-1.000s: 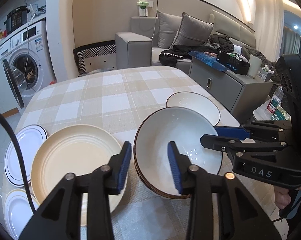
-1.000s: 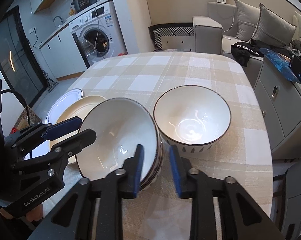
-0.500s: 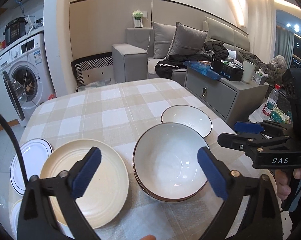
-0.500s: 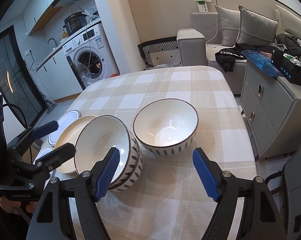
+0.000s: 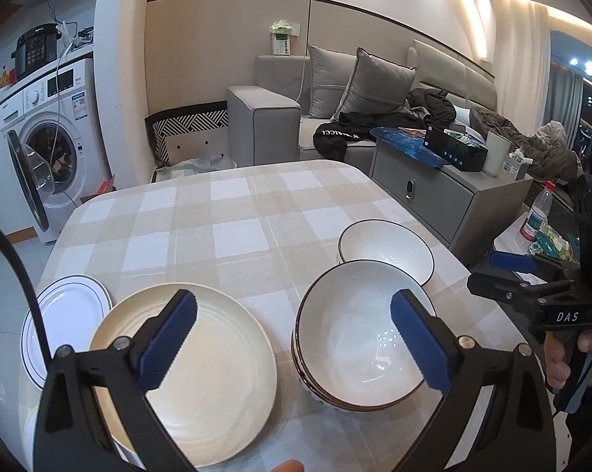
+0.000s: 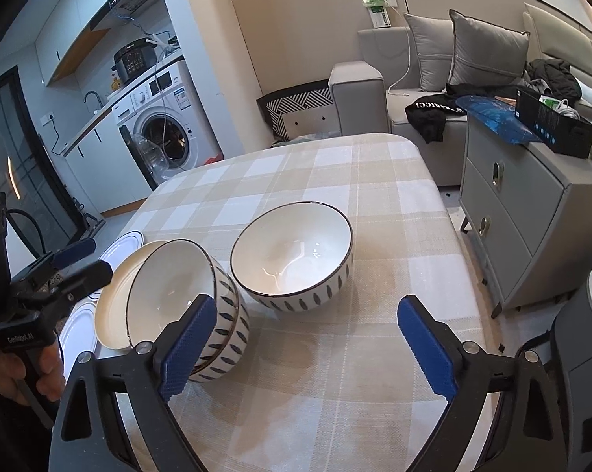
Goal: Organize plates and bowls
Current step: 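Open the right gripper and move it toward the remaining bowl, then grasp the rim of the remaining blue-patterned bowl with the right gripper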
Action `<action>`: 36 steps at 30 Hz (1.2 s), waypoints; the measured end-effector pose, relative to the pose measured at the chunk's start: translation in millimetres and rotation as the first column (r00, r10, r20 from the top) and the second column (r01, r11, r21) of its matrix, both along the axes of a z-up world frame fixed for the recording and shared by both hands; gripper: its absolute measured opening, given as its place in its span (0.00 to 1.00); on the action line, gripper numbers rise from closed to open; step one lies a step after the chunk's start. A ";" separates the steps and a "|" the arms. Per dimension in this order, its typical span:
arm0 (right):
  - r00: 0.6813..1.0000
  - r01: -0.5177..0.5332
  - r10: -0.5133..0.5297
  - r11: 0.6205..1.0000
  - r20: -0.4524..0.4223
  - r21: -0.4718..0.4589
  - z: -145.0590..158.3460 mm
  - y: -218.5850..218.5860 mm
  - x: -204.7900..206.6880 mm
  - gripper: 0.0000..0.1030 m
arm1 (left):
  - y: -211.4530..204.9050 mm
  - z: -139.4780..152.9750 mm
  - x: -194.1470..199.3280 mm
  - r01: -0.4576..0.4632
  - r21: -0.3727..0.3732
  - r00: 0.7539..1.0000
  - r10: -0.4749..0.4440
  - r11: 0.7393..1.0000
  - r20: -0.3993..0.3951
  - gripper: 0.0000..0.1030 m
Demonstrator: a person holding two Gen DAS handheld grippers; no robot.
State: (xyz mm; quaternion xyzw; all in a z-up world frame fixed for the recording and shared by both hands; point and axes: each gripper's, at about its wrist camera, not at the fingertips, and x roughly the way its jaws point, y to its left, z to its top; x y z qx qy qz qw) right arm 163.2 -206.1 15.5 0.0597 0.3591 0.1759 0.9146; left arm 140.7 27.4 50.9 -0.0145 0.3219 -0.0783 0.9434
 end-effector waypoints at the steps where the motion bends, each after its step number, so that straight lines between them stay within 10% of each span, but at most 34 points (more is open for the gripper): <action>1: 1.000 0.002 -0.002 1.000 -0.002 -0.002 -1.1 -0.4 1.6 0.92 | 1.0 0.5 2.5 0.002 0.000 1.000 -0.002 1.000 0.001 0.97; 36: 0.996 0.047 -0.047 0.999 -0.070 -0.004 2.2 -9.1 67.5 0.92 | -35.0 4.1 131.6 0.265 0.117 0.961 -0.252 0.957 -0.117 0.97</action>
